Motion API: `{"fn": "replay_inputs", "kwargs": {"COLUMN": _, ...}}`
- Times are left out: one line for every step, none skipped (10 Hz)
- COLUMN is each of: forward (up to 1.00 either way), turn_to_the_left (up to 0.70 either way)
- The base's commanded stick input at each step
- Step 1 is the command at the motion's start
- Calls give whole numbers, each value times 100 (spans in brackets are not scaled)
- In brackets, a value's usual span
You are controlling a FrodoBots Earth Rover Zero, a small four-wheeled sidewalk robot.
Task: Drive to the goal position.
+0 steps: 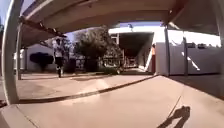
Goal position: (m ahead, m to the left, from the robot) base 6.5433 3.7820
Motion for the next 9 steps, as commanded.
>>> {"fn": "replay_inputs", "kwargs": {"forward": 70, "turn_to_the_left": 35}}
{"fn": "replay_inputs", "kwargs": {"forward": 70, "turn_to_the_left": 35}}
{"fn": "replay_inputs", "kwargs": {"forward": 70, "turn_to_the_left": 35}}
{"fn": "replay_inputs", "kwargs": {"forward": 70, "turn_to_the_left": 35}}
{"fn": "replay_inputs", "kwargs": {"forward": 70, "turn_to_the_left": 35}}
{"fn": "replay_inputs", "kwargs": {"forward": 70, "turn_to_the_left": 0}}
{"fn": "replay_inputs", "kwargs": {"forward": 70, "turn_to_the_left": 0}}
{"fn": "replay_inputs", "kwargs": {"forward": 70, "turn_to_the_left": 0}}
{"fn": "replay_inputs", "kwargs": {"forward": 70, "turn_to_the_left": 0}}
